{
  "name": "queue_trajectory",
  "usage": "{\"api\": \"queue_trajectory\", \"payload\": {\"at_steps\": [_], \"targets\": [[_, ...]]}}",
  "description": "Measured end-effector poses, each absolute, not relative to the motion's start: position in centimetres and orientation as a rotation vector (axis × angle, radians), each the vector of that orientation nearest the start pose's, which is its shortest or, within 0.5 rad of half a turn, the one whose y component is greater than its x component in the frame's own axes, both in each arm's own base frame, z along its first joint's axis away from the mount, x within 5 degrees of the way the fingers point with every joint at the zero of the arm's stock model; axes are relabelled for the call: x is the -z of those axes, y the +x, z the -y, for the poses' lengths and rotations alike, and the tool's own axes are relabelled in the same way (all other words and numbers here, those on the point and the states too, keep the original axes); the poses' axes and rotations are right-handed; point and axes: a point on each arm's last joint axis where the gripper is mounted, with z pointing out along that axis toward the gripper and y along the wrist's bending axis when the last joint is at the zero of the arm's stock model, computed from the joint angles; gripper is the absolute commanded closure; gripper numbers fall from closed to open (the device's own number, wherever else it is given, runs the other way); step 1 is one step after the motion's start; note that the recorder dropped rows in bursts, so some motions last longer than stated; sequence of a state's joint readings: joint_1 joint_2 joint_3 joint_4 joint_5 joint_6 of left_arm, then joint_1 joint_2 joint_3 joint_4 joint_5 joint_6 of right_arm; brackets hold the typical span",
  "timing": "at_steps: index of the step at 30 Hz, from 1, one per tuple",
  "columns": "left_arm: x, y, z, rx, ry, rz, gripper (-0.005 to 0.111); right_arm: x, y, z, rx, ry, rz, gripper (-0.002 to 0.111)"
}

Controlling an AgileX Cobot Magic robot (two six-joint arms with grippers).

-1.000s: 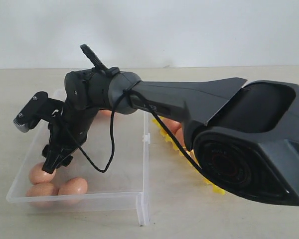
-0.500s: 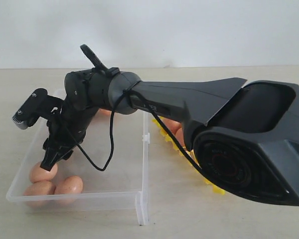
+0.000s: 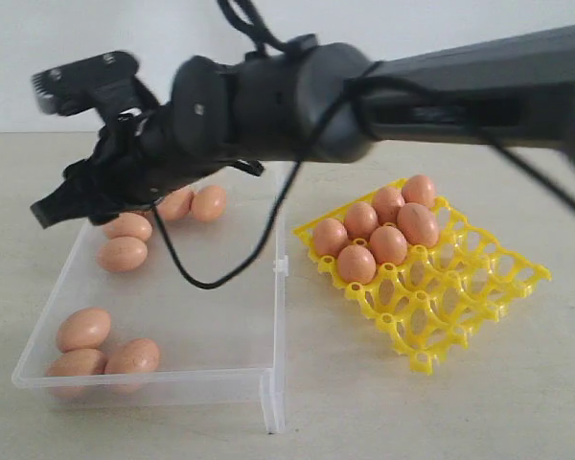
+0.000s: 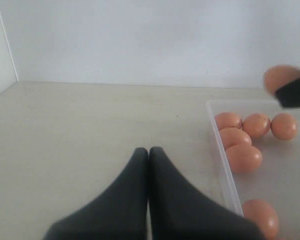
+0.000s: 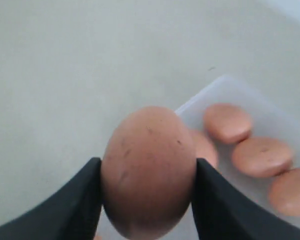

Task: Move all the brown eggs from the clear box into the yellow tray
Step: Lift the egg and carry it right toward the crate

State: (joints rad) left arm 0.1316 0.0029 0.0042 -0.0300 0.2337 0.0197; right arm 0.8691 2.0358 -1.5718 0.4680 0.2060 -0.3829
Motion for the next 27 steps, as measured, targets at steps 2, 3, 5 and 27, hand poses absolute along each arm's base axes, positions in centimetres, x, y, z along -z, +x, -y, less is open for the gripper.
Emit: {"api": "queue_trajectory", "payload": {"at_steps": [2, 3, 5, 27], "targets": [[-19.0, 5.5, -0.7, -0.084, -0.116, -1.721, 0.111, -25.0, 28.9, -33.7, -0.632, -0.679, -1.914, 0.108], [-19.0, 5.5, -0.7, -0.084, -0.116, -1.721, 0.111, -25.4, 28.3, -32.2, -0.625, -0.581, -1.873, 0.108], [-19.0, 5.5, -0.7, -0.084, -0.116, -1.721, 0.111, -26.1, 26.9, -27.9, -0.58, -0.321, -1.765, 0.108], [-19.0, 5.5, -0.7, -0.084, -0.116, -1.721, 0.111, -18.7, 34.1, 3.0, -0.795, -0.494, -1.813, 0.109]]}}
